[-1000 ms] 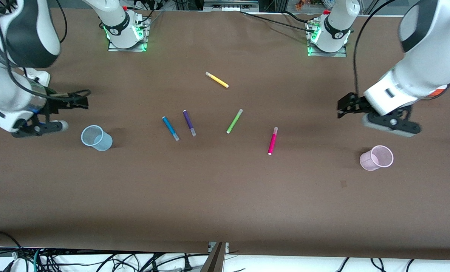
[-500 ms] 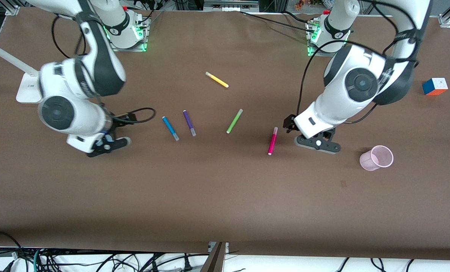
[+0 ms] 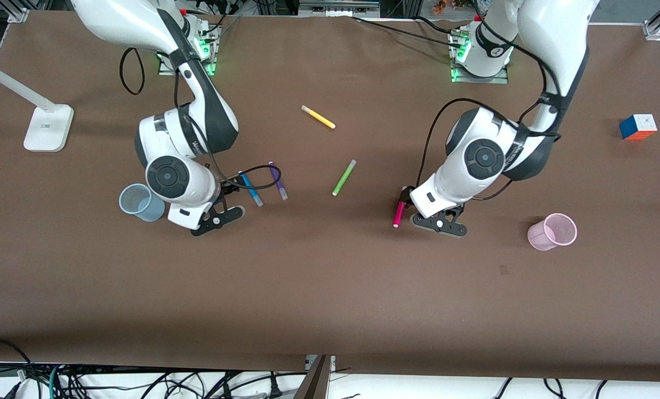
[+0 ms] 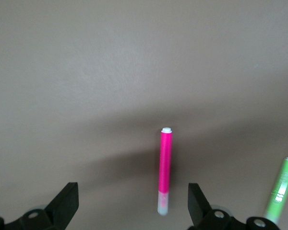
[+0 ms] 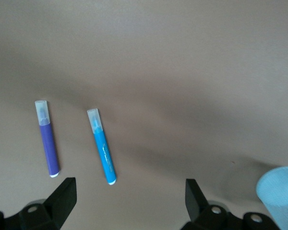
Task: Place pink and blue markers in matching cups
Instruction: 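Lower the left gripper onto the pink marker while the right gripper lowers onto the blue, then close the left gripper on the pink marker while the right gripper grasps the blue, then carry the pink marker to the pink cup while the right gripper carries blue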
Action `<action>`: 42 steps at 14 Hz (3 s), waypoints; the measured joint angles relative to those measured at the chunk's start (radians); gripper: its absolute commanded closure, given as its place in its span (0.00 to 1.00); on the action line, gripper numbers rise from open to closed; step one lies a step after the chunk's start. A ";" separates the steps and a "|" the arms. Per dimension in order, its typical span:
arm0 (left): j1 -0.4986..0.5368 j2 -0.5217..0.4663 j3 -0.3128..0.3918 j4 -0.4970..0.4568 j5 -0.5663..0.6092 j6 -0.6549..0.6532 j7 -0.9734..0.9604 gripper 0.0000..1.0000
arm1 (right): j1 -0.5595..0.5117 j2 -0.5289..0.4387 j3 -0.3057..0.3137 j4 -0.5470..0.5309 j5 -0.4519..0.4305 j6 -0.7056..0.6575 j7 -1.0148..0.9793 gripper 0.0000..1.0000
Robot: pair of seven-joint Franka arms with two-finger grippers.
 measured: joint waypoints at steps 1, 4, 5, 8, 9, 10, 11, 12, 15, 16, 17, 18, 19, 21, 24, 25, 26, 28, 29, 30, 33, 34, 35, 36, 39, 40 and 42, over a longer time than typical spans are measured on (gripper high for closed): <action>-0.001 0.007 0.000 -0.036 0.012 0.048 0.000 0.00 | 0.005 0.001 0.000 -0.016 0.002 0.016 0.000 0.00; -0.030 0.040 -0.001 -0.078 0.062 0.108 -0.032 0.00 | 0.027 0.005 0.001 -0.067 0.007 0.091 0.000 0.00; -0.041 0.052 -0.001 -0.083 0.094 0.122 -0.061 0.00 | 0.034 0.006 0.002 -0.087 0.007 0.124 0.000 0.00; -0.053 0.083 -0.001 -0.097 0.151 0.150 -0.126 0.00 | 0.042 0.028 0.007 -0.126 0.007 0.205 0.000 0.00; -0.055 0.094 -0.001 -0.102 0.153 0.154 -0.130 0.05 | 0.045 0.042 0.009 -0.129 0.007 0.231 0.000 0.00; -0.057 0.105 -0.001 -0.104 0.153 0.159 -0.133 0.15 | 0.051 0.057 0.009 -0.130 0.007 0.254 0.000 0.00; -0.058 0.114 -0.001 -0.104 0.154 0.163 -0.138 0.31 | 0.057 0.069 0.010 -0.130 0.007 0.273 0.000 0.00; -0.059 0.120 -0.001 -0.105 0.154 0.163 -0.146 0.55 | 0.063 0.077 0.010 -0.130 0.007 0.285 0.000 0.00; -0.059 0.127 -0.001 -0.103 0.154 0.165 -0.177 1.00 | 0.078 0.092 0.010 -0.130 0.008 0.310 0.006 0.00; -0.059 0.125 -0.002 -0.102 0.154 0.165 -0.183 1.00 | 0.084 0.100 0.011 -0.131 0.008 0.323 0.017 0.00; -0.059 0.123 -0.001 -0.102 0.154 0.164 -0.185 1.00 | 0.090 0.109 0.011 -0.131 0.008 0.333 0.027 0.00; -0.058 0.121 0.000 -0.101 0.154 0.164 -0.187 1.00 | 0.095 0.118 0.011 -0.131 0.008 0.339 0.033 0.00; -0.056 0.120 0.001 -0.100 0.154 0.164 -0.187 1.00 | 0.098 0.125 0.011 -0.131 0.008 0.340 0.036 0.00; -0.055 0.120 0.001 -0.098 0.154 0.163 -0.187 1.00 | 0.099 0.134 0.011 -0.133 0.008 0.351 0.037 0.00; -0.041 0.086 0.001 -0.079 0.154 0.090 -0.178 1.00 | 0.099 0.136 0.010 -0.158 0.008 0.388 0.037 0.36; -0.028 0.058 0.001 -0.065 0.154 0.029 -0.156 1.00 | 0.099 0.136 0.010 -0.162 0.008 0.392 0.037 0.59; -0.012 0.024 0.000 -0.051 0.152 -0.038 -0.123 1.00 | 0.099 0.136 0.010 -0.162 0.008 0.394 0.037 0.75; 0.023 -0.045 0.000 -0.010 0.142 -0.205 -0.019 1.00 | 0.099 0.132 0.006 -0.162 0.008 0.395 0.037 0.93; 0.043 -0.073 0.000 0.022 0.141 -0.300 0.039 1.00 | 0.098 0.129 0.005 -0.162 0.008 0.395 0.037 0.99; 0.067 -0.092 0.001 0.066 0.141 -0.400 0.111 1.00 | 0.098 0.126 0.003 -0.162 0.008 0.395 0.037 1.00; 0.159 -0.105 0.013 0.226 0.151 -0.659 0.380 1.00 | 0.099 0.123 0.003 -0.162 0.008 0.395 0.037 1.00; 0.201 -0.103 0.017 0.265 0.181 -0.703 0.466 1.00 | 0.099 0.123 0.004 -0.162 0.008 0.396 0.037 1.00; 0.237 -0.099 0.018 0.292 0.233 -0.730 0.545 1.00 | 0.098 0.120 0.003 -0.162 0.008 0.397 0.037 1.00; 0.265 -0.091 0.020 0.312 0.295 -0.745 0.620 1.00 | 0.098 0.112 0.000 -0.160 0.008 0.397 0.036 1.00; 0.285 -0.035 0.039 0.343 0.501 -0.757 0.779 1.00 | 0.089 0.053 -0.034 -0.138 0.008 0.335 -0.055 1.00; 0.285 -0.008 0.044 0.353 0.570 -0.757 0.813 1.00 | 0.084 0.026 -0.059 -0.126 0.008 0.300 -0.136 1.00; 0.284 0.050 0.046 0.367 0.696 -0.756 0.857 1.00 | 0.053 -0.029 -0.097 -0.112 0.008 0.255 -0.310 1.00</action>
